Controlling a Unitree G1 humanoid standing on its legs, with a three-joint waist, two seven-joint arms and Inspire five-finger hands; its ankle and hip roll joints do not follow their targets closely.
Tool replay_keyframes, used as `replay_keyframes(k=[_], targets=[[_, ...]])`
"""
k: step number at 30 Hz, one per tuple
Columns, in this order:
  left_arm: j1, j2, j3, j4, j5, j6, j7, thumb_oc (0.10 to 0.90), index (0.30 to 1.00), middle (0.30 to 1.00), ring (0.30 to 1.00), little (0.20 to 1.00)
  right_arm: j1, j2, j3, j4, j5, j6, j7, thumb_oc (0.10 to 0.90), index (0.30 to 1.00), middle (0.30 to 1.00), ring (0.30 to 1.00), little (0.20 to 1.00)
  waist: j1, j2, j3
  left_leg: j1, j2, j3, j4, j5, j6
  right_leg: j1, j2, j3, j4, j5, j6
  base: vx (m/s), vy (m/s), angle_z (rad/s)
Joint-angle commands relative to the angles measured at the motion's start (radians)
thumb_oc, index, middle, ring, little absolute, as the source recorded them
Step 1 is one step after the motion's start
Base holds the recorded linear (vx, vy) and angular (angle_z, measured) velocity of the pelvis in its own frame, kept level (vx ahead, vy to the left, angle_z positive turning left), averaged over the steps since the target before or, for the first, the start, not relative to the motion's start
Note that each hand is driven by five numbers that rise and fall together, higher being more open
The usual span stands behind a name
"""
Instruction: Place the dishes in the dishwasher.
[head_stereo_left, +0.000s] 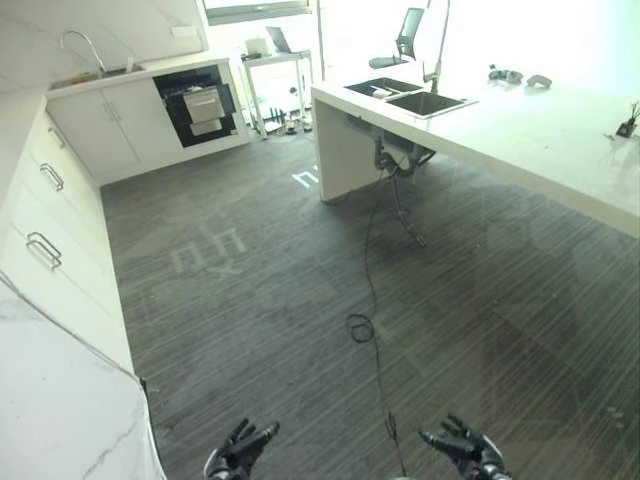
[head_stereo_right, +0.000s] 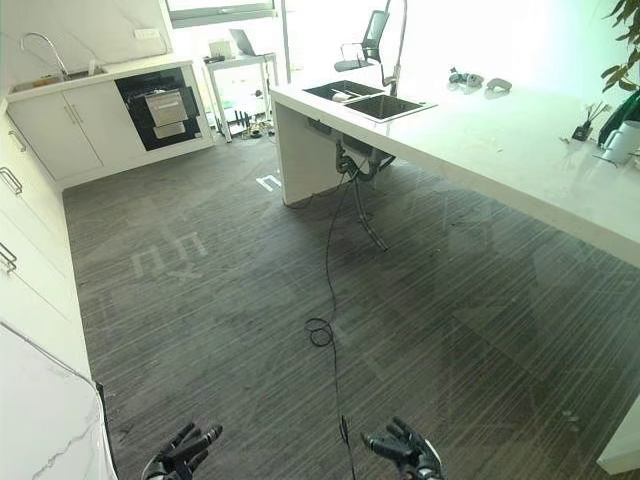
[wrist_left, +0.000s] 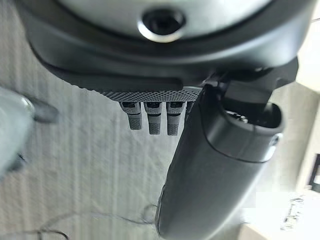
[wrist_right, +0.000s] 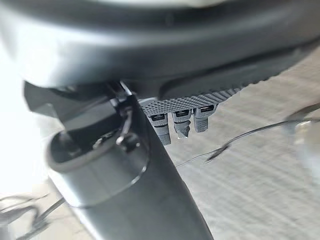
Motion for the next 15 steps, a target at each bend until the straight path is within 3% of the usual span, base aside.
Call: replay_keyframes(k=[1,2,3,4,6,7,8,9,11,13,15], targets=[[-0.041,0.018,0.041,-0.060,-0.018,-0.072,0.011,0.800,0.900,0.900,0.900,0.900,-0.062,-0.024,0.005,-0.120,-0.071,-0.078,-0.018,0.800,0.900,0.900,0.900,0.900,-0.012,-0.019,0.051,0.058,0.022,0.062,0.045,-0.080,-0.020,0.081,-0.034,-0.037,-0.114,0.046,0.073,0.07,-0.103,-0.04],[-0.040,0.017,0.045,-0.070,-0.020,-0.080,0.008,0.800,0.900,0.900,0.900,0.900,-0.061,-0.029,0.008,-0.136,-0.091,-0.085,-0.017,0.800,0.900,0.900,0.900,0.900,-0.010,-0.027,0.059,0.061,0.018,0.071,0.045,-0.075,-0.023,0.084,-0.040,-0.035,-0.114,0.047,0.070,0.10,-0.122,-0.07],[-0.036,0.016,0.051,-0.096,-0.021,-0.090,-0.003,0.800,0.900,0.900,0.900,0.900,-0.058,-0.040,0.015,-0.183,-0.105,-0.077,-0.024,0.800,0.900,0.900,0.900,0.900,-0.005,-0.050,0.074,0.070,0.024,0.094,0.045,0.031,-0.038,0.090,-0.051,-0.025,-0.114,0.045,0.056,0.08,-0.139,-0.12],[-0.031,0.018,0.049,-0.118,-0.015,-0.099,-0.006,0.800,0.900,0.900,0.900,0.900,-0.054,-0.048,0.017,-0.214,-0.104,-0.072,-0.024,0.800,0.900,0.900,0.900,0.900,-0.001,-0.063,0.090,0.045,0.035,0.095,0.096,0.088,-0.050,0.094,-0.053,-0.017,-0.114,0.047,0.046,0.04,-0.156,-0.30],[-0.006,0.024,0.047,-0.231,0.004,-0.121,0.005,0.800,0.900,0.900,0.900,0.900,-0.039,-0.065,-0.004,-0.280,-0.104,-0.083,0.008,0.800,0.900,0.900,0.900,0.900,0.007,-0.078,0.126,-0.053,0.048,0.088,0.225,0.093,-0.035,0.094,-0.035,0.005,-0.114,0.059,0.032,0.07,-0.122,-0.17],[0.002,0.023,0.045,-0.265,0.019,-0.126,0.010,0.800,0.900,0.900,0.900,0.900,-0.034,-0.062,-0.013,-0.298,-0.114,-0.082,0.008,0.800,0.900,0.900,0.900,0.900,0.013,-0.075,0.135,-0.065,0.053,0.104,0.180,0.103,-0.036,0.102,-0.025,0.013,-0.114,0.055,0.036,0.21,-0.009,0.02],[0.018,0.019,0.036,-0.307,0.029,-0.137,0.012,0.800,0.900,0.900,0.900,0.900,-0.026,-0.060,-0.020,-0.322,-0.115,-0.089,0.006,0.800,0.900,0.900,0.900,0.900,0.025,-0.060,0.142,-0.074,0.060,0.122,0.061,0.135,-0.044,0.119,-0.010,0.018,-0.114,0.037,0.044,0.28,0.110,-0.05],[0.041,0.018,0.026,-0.353,0.046,-0.144,0.018,0.800,0.900,0.900,0.900,0.900,-0.014,-0.062,-0.029,-0.356,-0.115,-0.089,0.008,0.800,0.900,0.900,0.900,0.900,0.035,-0.028,0.150,-0.139,0.095,0.118,0.045,0.114,-0.054,0.143,0.022,0.013,-0.114,0.011,0.050,0.34,0.162,-0.04],[0.073,0.027,0.007,-0.404,0.031,-0.170,0.024,0.800,0.900,0.900,0.900,0.900,0.001,-0.072,-0.037,-0.403,-0.117,-0.091,0.012,0.800,0.900,0.900,0.900,0.900,0.057,0.018,0.153,-0.259,0.142,0.073,0.045,0.129,-0.088,0.189,0.068,0.020,-0.114,-0.022,0.052,0.35,0.149,-0.05],[0.100,0.036,0.005,-0.479,0.029,-0.187,0.003,0.800,0.900,0.900,0.900,0.900,0.008,-0.093,-0.045,-0.445,-0.121,-0.098,0.021,0.800,0.900,0.900,0.900,0.900,0.073,0.032,0.153,-0.320,0.161,0.029,0.045,0.153,-0.106,0.236,0.092,0.048,-0.114,-0.057,0.046,0.40,0.138,-0.40],[0.112,0.049,0.006,-0.549,0.031,-0.188,-0.010,0.800,0.900,0.900,0.900,0.900,0.021,-0.107,-0.040,-0.499,-0.114,-0.098,0.015,0.800,0.900,0.900,0.900,0.900,0.070,0.033,0.146,-0.310,0.181,0.061,0.045,0.124,-0.100,0.255,0.079,0.047,-0.114,-0.072,0.051,0.44,0.168,-0.58]])
